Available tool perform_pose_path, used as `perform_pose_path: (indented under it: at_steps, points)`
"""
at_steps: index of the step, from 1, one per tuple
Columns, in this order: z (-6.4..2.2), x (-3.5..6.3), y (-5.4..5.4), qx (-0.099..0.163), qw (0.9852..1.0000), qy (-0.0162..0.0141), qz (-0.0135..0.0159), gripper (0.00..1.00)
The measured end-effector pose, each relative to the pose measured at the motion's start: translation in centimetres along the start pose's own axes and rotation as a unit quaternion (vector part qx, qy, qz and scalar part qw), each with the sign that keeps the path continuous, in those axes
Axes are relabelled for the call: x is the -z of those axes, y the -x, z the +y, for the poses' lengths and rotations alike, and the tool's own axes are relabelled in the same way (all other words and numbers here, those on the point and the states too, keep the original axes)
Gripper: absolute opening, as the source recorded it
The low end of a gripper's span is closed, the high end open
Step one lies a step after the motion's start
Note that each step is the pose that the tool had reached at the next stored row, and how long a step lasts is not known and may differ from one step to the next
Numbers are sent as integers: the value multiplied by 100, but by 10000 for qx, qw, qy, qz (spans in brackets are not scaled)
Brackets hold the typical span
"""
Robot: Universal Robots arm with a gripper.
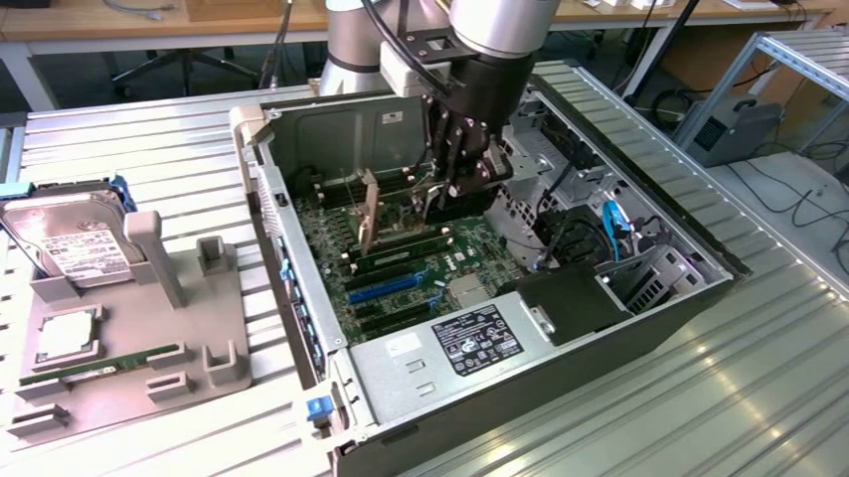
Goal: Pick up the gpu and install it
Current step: 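Insert the gpu into the slot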
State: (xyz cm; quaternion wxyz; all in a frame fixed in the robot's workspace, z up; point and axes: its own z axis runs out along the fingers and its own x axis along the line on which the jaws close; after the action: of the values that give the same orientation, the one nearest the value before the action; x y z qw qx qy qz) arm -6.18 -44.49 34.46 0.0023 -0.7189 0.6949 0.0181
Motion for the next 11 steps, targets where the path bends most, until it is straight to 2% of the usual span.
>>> perform_pose_path:
  at_steps: [11]
  points:
    - [1, -2, -44, 0, 10000, 0, 0, 27]
